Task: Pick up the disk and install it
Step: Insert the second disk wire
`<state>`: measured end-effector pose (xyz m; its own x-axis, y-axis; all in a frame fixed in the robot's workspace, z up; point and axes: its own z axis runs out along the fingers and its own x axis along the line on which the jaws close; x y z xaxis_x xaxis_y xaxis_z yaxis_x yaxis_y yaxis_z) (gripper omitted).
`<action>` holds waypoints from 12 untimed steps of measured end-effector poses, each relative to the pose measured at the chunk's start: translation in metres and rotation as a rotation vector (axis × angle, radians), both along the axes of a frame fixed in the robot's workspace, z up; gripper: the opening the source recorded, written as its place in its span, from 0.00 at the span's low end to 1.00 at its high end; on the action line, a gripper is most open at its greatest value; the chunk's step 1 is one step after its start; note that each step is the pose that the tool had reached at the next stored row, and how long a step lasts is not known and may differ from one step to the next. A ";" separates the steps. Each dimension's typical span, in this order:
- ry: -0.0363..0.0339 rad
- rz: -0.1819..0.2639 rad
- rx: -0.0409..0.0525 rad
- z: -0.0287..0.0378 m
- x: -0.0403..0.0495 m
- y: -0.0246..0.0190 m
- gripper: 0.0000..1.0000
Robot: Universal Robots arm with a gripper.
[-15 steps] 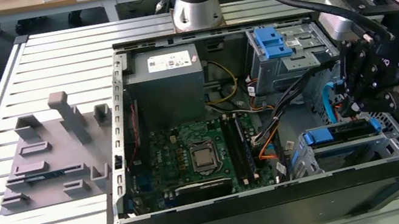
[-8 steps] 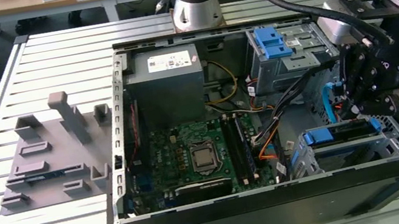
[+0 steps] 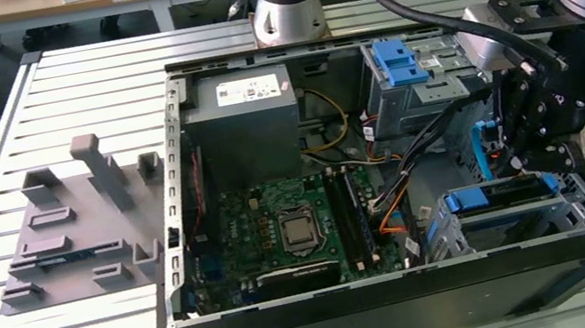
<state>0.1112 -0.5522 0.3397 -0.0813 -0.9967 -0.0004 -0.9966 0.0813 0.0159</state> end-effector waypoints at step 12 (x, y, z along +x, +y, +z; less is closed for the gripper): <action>-0.0104 0.001 0.0006 0.0010 -0.0061 -0.0004 0.11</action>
<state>0.1051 -0.5526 0.3407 -0.0808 -0.9967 -0.0018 -0.9967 0.0808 0.0056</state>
